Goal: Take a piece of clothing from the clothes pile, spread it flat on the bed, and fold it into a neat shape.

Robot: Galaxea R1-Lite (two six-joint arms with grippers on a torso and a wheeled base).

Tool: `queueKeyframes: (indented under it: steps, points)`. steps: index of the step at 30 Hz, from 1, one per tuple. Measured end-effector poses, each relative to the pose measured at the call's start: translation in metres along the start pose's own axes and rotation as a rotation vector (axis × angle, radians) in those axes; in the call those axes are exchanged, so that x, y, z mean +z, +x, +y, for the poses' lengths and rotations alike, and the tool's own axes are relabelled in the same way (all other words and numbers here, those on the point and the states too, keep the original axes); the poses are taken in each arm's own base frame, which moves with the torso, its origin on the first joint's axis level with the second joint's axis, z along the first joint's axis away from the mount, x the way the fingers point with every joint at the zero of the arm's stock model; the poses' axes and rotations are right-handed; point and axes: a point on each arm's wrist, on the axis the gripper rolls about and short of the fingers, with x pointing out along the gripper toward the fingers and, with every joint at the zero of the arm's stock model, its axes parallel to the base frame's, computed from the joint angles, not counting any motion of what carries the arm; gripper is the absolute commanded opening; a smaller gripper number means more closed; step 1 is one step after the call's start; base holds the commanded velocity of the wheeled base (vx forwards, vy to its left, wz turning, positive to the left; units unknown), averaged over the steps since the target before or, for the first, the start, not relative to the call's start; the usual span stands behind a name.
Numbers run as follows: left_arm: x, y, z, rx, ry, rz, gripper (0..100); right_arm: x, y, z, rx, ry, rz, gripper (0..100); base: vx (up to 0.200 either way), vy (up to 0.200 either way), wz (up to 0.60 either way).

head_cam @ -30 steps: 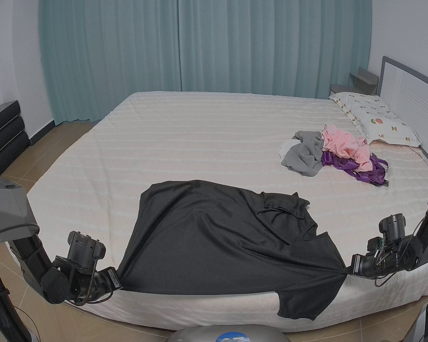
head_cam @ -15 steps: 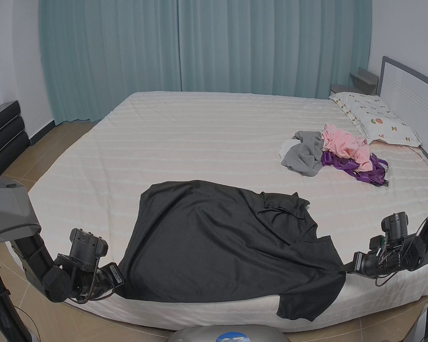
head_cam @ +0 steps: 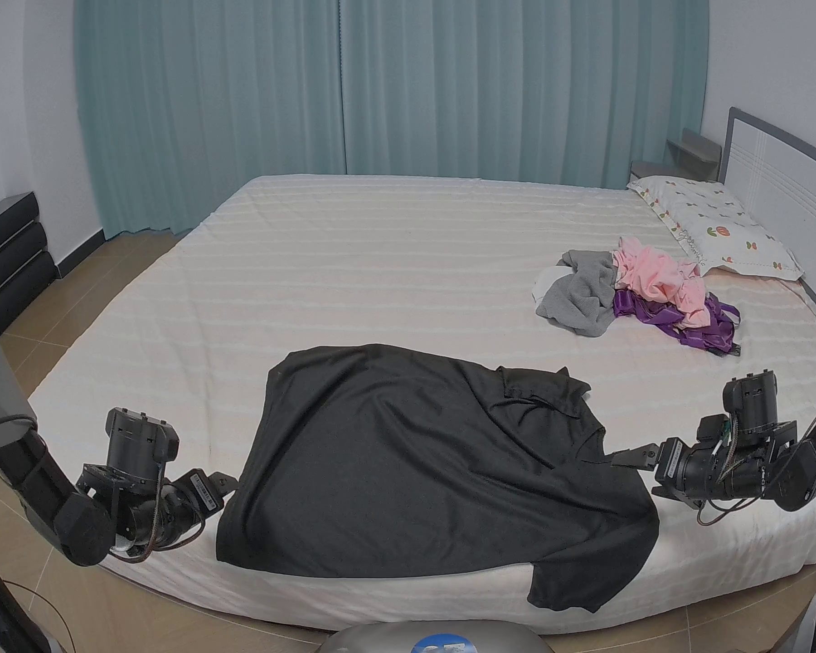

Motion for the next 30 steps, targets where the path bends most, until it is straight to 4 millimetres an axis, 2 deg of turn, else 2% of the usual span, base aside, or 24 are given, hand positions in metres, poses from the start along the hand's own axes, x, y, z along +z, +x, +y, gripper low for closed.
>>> queueKeyframes:
  steps: [5,14,26,30]
  points:
    - [0.007,-0.005,-0.006,-0.032,-0.020,-0.034,100,-0.003,-0.006,0.005,0.019,-0.006,-0.003,100,0.000,0.000,0.00]
    - [0.012,-0.007,-0.008,-0.063,-0.063,-0.035,100,-0.004,-0.012,0.001,0.024,0.008,-0.002,100,0.000,0.200,0.00]
    - [0.014,-0.007,-0.010,-0.072,-0.077,-0.043,100,-0.004,-0.013,0.000,0.023,0.011,-0.004,100,0.000,0.000,0.00]
    - [0.015,-0.007,-0.012,-0.086,-0.111,-0.047,100,-0.004,-0.013,0.000,0.023,0.011,-0.005,100,0.200,0.000,0.00]
